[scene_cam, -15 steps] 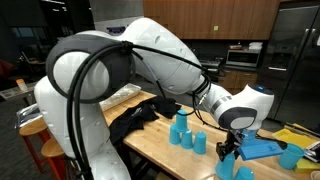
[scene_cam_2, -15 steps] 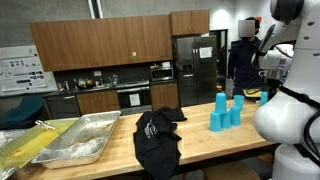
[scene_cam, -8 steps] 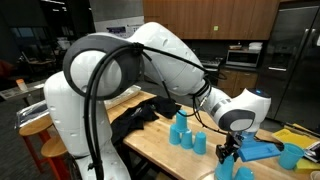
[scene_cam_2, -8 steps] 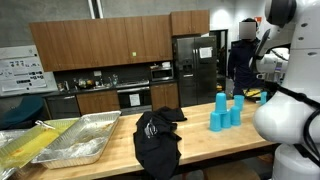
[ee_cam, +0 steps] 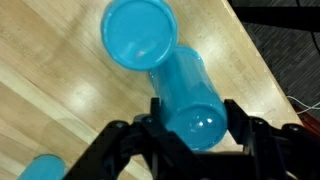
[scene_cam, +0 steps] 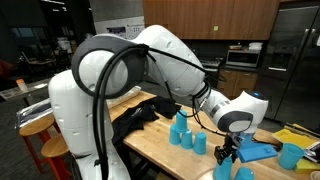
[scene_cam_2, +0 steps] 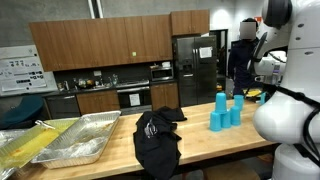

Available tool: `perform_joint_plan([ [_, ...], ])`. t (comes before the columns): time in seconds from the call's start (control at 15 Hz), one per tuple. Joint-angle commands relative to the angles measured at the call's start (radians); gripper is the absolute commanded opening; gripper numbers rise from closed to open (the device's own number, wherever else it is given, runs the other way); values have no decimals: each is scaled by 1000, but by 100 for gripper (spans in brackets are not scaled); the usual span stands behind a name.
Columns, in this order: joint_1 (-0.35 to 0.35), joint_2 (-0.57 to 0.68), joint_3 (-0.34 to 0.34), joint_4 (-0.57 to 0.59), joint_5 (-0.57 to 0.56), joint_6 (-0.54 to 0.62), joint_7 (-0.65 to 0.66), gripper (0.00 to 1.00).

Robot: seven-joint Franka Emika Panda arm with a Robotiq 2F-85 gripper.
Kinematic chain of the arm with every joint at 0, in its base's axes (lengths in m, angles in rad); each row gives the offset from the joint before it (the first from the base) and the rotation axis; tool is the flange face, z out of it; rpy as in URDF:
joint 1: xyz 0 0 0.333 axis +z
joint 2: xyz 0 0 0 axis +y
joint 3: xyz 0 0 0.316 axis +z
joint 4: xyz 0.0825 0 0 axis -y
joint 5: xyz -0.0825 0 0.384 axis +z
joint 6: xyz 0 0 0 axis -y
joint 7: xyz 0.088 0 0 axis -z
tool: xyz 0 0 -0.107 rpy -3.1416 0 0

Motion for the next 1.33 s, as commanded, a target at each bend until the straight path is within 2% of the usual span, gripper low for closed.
perform_joint_plan([
  [0.0,-21,0,22,0,-1,-2,2,89],
  [0.07,-21,2,24,-1,-1,-2,2,67],
  [0.27,-21,4,27,-2,-2,-3,3,86],
  [0.33,-21,5,27,-2,-2,-3,3,89],
  [0.8,-22,5,27,-2,-2,-3,3,89],
  [0.87,-22,5,27,-2,-2,-3,3,97],
  [1.0,-16,-31,36,-32,30,61,-18,100],
  [1.27,1,-117,68,-81,-79,205,23,100],
])
